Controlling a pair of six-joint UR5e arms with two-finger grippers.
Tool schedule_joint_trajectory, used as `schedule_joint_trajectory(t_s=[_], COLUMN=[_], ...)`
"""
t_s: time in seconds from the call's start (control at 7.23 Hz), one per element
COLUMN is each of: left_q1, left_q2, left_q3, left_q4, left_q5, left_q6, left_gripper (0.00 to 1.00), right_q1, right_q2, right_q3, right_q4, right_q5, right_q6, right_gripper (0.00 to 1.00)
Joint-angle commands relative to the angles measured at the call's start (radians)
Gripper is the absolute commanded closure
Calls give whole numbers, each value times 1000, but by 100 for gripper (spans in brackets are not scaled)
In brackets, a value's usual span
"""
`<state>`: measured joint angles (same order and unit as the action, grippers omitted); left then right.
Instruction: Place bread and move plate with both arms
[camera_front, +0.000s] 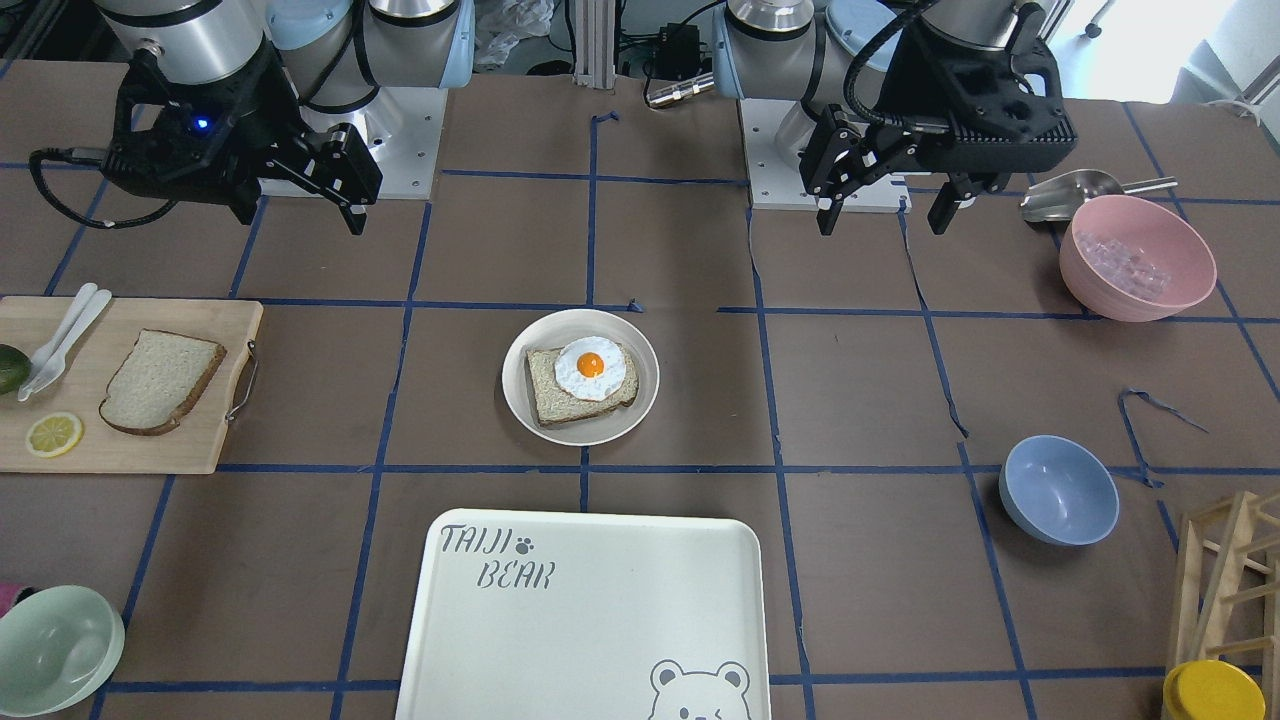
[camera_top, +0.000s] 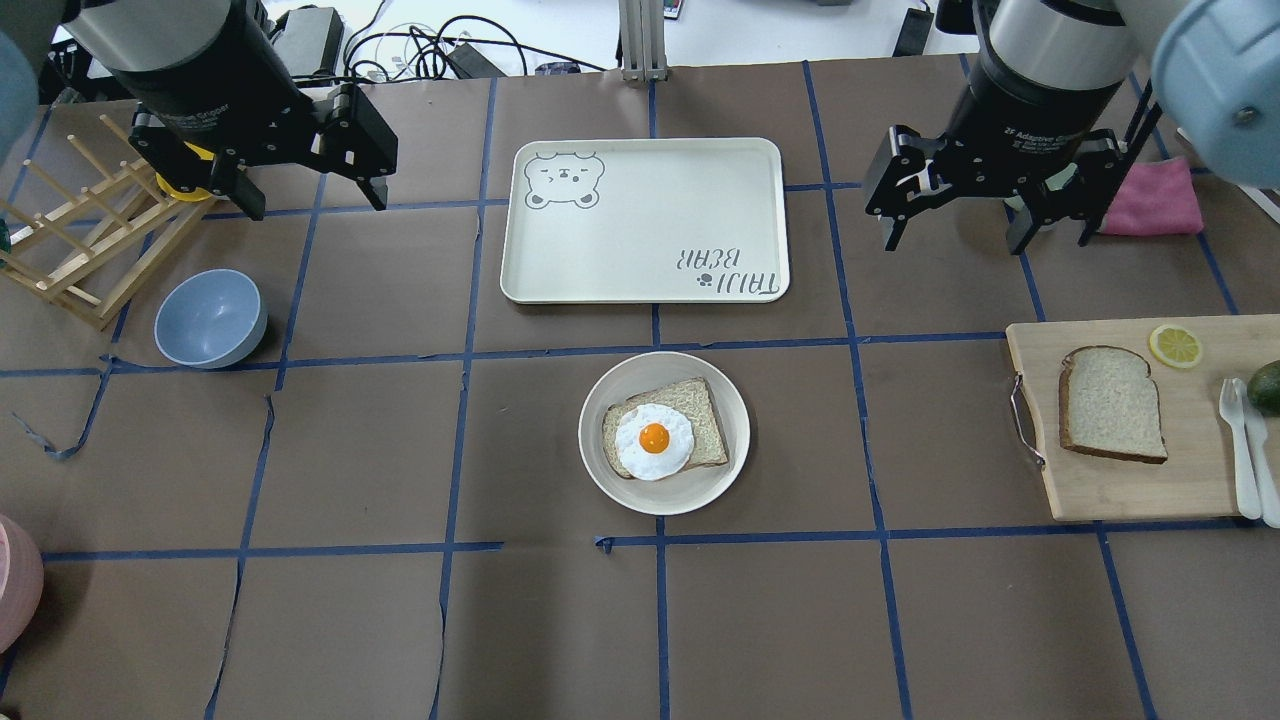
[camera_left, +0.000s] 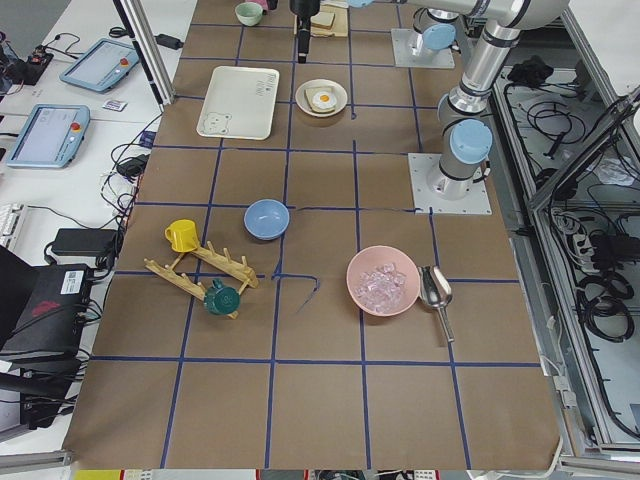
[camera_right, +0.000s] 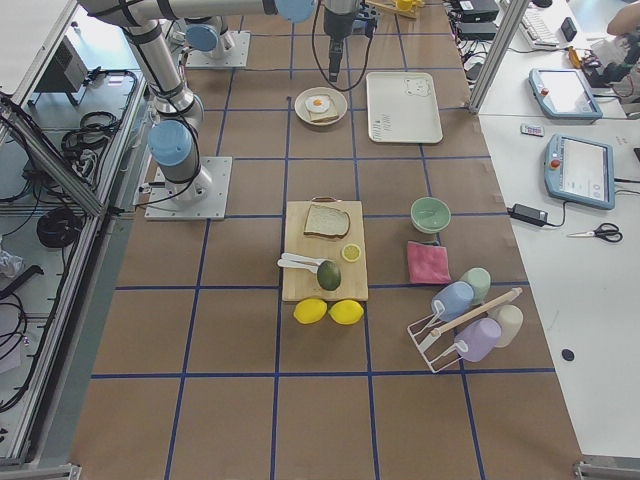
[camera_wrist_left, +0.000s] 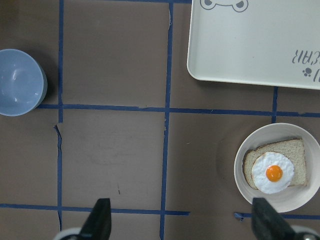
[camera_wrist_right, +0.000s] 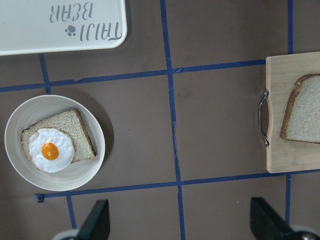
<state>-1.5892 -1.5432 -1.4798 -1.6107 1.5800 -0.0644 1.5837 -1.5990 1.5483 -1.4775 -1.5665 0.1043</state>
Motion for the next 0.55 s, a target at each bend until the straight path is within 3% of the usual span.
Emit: schedule_joint_trajectory(t_s=[0.0,0.42], left_q1=[0,0], left_q2=[0,0], left_q3=[-1,0], left_q4=[0,0], left_q5=[0,0], left_q6=[0,0], left_gripper=[0,0], right_q1=[-1,-4], right_q2=[1,-4], right_q3=[1,-1], right_q4=[0,12], right_q5=[-1,-7], right_q6=[0,-5], right_gripper=[0,0])
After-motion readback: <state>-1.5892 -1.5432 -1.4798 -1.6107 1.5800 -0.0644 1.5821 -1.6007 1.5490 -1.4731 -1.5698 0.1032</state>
